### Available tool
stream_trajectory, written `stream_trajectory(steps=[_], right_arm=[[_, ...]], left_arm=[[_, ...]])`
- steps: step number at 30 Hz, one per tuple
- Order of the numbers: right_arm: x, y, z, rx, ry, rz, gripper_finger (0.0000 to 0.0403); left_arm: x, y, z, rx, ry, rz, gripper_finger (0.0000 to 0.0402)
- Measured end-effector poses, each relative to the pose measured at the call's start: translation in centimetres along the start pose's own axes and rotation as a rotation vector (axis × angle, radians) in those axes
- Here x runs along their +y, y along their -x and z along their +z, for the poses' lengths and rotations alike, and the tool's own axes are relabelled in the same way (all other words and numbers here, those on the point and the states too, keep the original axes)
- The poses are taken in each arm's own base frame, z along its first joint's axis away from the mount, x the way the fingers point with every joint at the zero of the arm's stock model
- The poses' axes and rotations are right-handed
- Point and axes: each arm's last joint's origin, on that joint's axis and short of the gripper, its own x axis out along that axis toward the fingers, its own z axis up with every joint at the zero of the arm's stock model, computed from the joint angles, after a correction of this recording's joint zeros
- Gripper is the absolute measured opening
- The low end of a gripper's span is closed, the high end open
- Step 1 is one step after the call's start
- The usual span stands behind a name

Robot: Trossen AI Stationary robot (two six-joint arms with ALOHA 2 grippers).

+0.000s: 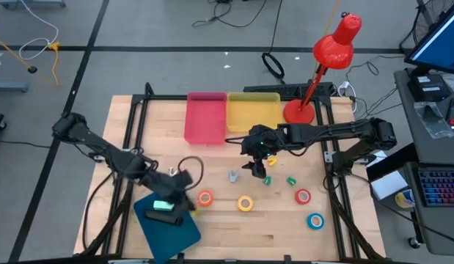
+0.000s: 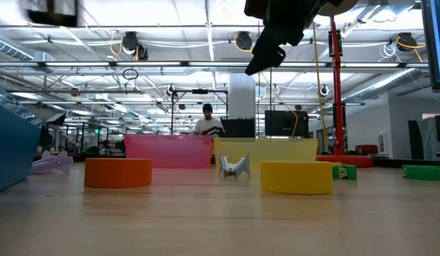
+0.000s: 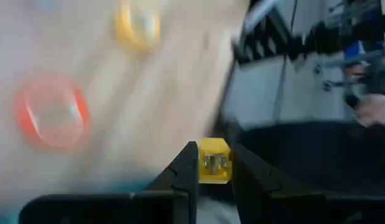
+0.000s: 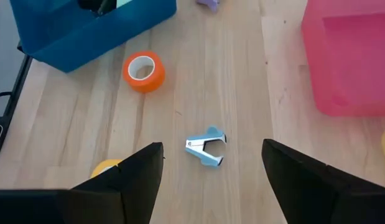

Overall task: Pick and place Stapler, Stapler remover, tape
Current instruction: Put the top yellow stapler into the blue bin

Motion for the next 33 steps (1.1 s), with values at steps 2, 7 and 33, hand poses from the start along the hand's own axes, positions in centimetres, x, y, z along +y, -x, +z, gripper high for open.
stream_trajectory(steps=[2,7,33], right_arm=[[0.0,0.0,0.0,-0.003,0.011,0.001,0.0267],[0.0,0.0,0.1,-0.008,0.020,0.001,0.0267],[0.1,0.0,0.5,-0.048,0.026,0.003,0.0267]], left_arm=[[-0.1,-0.1,-1.3,0.096,0.150,0.005,0.0065],[0.3,-0.9,-4.4,0.324,0.502,0.154,0.0065],[3.9,-9.2,-9.4,0.546,0.768,0.561,0.0084]])
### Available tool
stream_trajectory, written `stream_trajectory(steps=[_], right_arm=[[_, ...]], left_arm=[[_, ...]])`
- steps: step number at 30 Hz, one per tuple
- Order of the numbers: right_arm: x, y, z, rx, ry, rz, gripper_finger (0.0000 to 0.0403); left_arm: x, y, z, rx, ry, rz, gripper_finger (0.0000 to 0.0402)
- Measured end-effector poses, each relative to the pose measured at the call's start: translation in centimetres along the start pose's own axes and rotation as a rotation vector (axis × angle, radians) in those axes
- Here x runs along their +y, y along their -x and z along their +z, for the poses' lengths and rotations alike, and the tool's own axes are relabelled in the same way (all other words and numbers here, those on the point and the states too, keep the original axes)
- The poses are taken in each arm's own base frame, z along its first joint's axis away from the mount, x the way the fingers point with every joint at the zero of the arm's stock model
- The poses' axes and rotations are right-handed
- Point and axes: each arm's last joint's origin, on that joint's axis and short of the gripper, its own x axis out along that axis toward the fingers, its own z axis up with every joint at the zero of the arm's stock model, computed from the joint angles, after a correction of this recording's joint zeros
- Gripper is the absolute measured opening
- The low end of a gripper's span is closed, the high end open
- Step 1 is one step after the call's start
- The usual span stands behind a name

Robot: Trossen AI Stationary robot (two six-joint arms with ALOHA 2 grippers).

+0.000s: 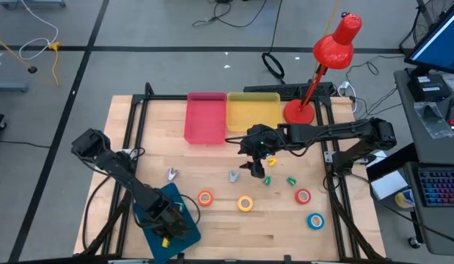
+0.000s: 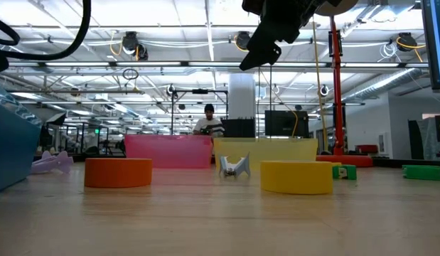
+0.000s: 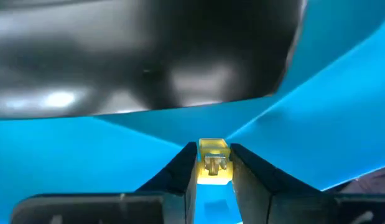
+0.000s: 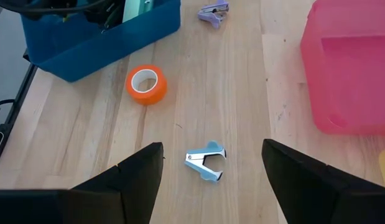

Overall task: Pick and place Stapler, Stapler remover, tape
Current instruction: Put the top yellow stapler into the blue bin

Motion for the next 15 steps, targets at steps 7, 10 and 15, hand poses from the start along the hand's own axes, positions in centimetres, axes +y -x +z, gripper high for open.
stream_trajectory(steps=[7,10,15], right_arm=[[0.01,0.00,0.00,0.000,0.000,0.000,0.0267],[0.01,0.00,0.00,0.000,0.000,0.000,0.0267],[0.01,0.00,0.00,0.000,0.000,0.000,0.0267]], left_arm=[[0.00,0.00,0.01,-0.004,0.002,-0.002,0.0086],[-0.11,0.00,-0.04,0.001,-0.012,-0.012,0.0087],[-0.15,0.00,0.00,-0.014,-0.016,-0.020,0.0093]])
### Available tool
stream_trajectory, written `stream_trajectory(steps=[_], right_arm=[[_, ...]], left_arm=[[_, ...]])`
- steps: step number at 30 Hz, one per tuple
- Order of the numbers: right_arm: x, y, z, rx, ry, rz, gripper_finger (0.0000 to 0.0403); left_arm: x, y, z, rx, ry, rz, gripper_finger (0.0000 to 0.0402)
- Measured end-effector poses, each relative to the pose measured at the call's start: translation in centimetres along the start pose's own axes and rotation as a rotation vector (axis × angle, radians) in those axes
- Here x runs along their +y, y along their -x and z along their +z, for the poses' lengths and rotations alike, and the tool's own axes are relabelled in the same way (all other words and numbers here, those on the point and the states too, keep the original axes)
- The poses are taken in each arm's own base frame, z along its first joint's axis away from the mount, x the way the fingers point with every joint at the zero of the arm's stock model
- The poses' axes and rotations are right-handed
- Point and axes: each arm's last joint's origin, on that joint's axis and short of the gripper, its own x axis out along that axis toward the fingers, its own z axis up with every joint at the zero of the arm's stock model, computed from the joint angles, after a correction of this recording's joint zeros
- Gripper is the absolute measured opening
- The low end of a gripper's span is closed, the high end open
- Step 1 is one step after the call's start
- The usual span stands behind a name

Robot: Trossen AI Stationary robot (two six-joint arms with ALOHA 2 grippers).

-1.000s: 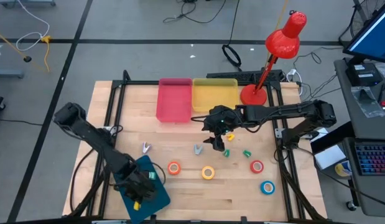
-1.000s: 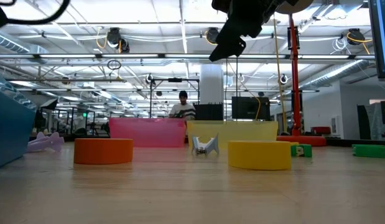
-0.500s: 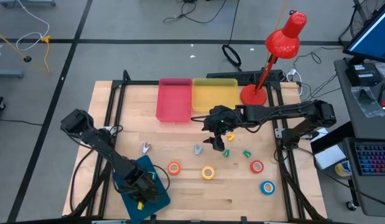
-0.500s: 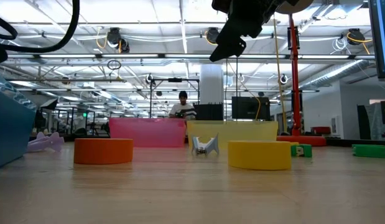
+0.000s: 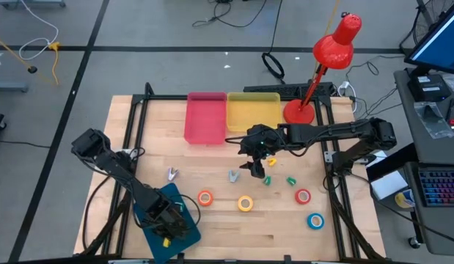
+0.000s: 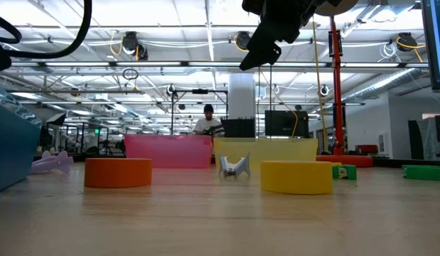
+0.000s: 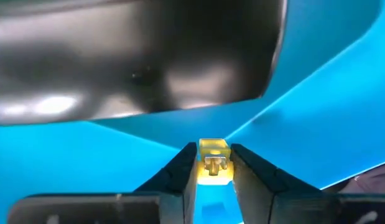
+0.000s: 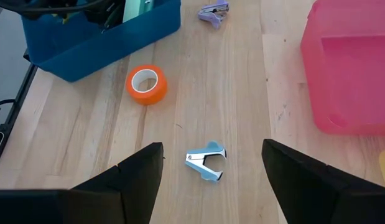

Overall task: Pick and place Stapler, Stapler remover, tape
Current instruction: Put the top yellow stapler into the blue bin, then put the yellow stapler into the blue bin

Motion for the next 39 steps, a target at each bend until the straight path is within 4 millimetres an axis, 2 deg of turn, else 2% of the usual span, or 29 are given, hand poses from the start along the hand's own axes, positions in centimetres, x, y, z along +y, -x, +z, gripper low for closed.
stream_trajectory(steps=[10,14,19,22,26,31,35,39], right_arm=[[0.0,0.0,-0.1,0.009,-0.001,0.000,0.0267],[0.0,0.0,-0.4,0.045,0.011,-0.001,0.0267],[-0.1,0.1,-1.5,0.153,0.010,-0.005,0.0265],[-0.1,0.3,-2.4,0.252,0.000,-0.030,0.0265],[-0.5,0.7,-3.6,0.384,0.008,-0.166,0.0265],[-1.1,0.6,-5.0,0.468,0.061,-0.326,0.0265],[-1.7,0.0,-7.1,0.558,0.140,-0.343,0.0265],[-2.8,-0.9,-9.9,0.632,0.185,-0.335,0.0265]], left_arm=[[0.0,0.0,0.0,-0.004,0.009,0.000,0.0188],[0.1,0.4,-0.3,0.032,0.022,0.001,0.0210],[0.1,2.3,-1.1,0.052,0.058,-0.060,0.0213],[0.1,4.1,-1.7,-0.002,0.057,-0.157,0.0214],[0.1,6.8,-1.9,-0.193,0.018,-0.358,0.0214],[-0.2,10.2,-1.3,-0.567,-0.118,-0.606,0.0214],[-1.0,12.7,-1.1,-0.837,-0.263,-0.754,0.0214],[-1.9,14.6,-0.9,-1.022,-0.419,-0.821,0.0214]])
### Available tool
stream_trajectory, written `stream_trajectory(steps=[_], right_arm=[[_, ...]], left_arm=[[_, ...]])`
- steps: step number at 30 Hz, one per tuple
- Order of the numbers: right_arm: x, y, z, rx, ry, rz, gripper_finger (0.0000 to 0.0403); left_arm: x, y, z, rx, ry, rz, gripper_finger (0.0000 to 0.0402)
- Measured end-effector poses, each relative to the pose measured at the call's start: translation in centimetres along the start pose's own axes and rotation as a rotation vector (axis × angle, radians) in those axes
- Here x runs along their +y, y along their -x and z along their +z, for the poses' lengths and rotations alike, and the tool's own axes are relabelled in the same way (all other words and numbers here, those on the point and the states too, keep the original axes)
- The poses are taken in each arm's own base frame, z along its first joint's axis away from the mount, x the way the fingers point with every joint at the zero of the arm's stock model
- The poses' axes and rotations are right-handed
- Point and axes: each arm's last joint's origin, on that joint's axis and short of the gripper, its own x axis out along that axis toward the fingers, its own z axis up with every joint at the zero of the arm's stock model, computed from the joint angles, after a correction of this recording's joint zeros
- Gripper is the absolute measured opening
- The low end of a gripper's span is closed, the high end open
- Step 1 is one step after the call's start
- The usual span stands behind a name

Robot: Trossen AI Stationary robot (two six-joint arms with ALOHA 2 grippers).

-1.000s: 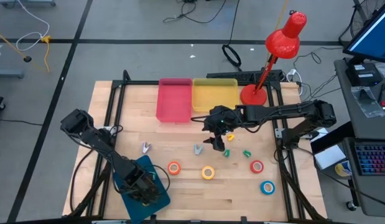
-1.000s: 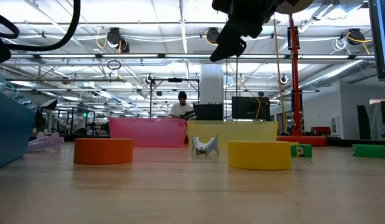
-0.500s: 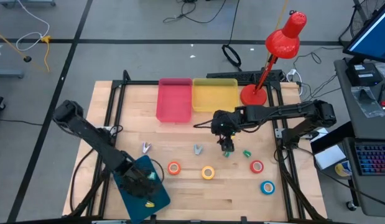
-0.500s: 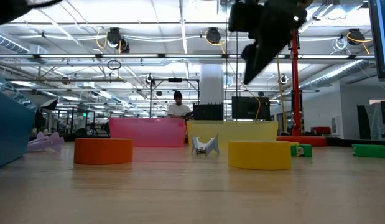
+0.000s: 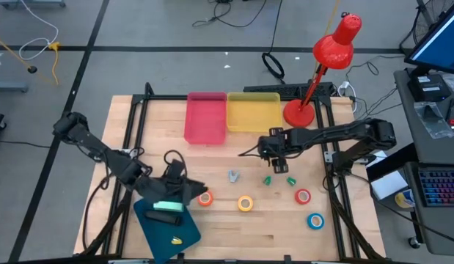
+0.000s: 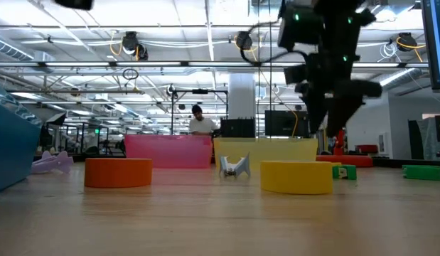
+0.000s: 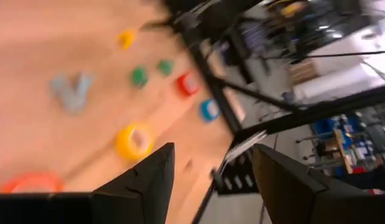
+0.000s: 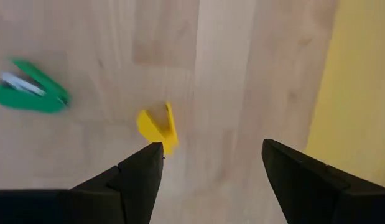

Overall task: Pick and place Stapler, Stapler remover, tape
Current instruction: Put the yellow stapler into the blue bin

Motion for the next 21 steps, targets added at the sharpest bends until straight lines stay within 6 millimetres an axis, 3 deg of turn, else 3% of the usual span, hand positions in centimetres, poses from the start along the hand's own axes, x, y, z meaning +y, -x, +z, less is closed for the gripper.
stream_trajectory(steps=[7,14,21], right_arm=[[-0.1,-2.6,-1.6,0.010,0.118,-0.004,0.0265],[0.4,-3.2,-2.1,-0.009,0.242,0.079,0.0265],[0.6,-3.5,-1.6,-0.090,0.247,0.103,0.0265]], left_arm=[[-0.6,-0.9,1.9,-0.091,-0.130,-0.059,0.0214],[-0.3,-1.4,2.6,-0.105,-0.148,-0.037,0.0214],[-0.1,-1.5,2.8,-0.110,-0.165,-0.025,0.0214]])
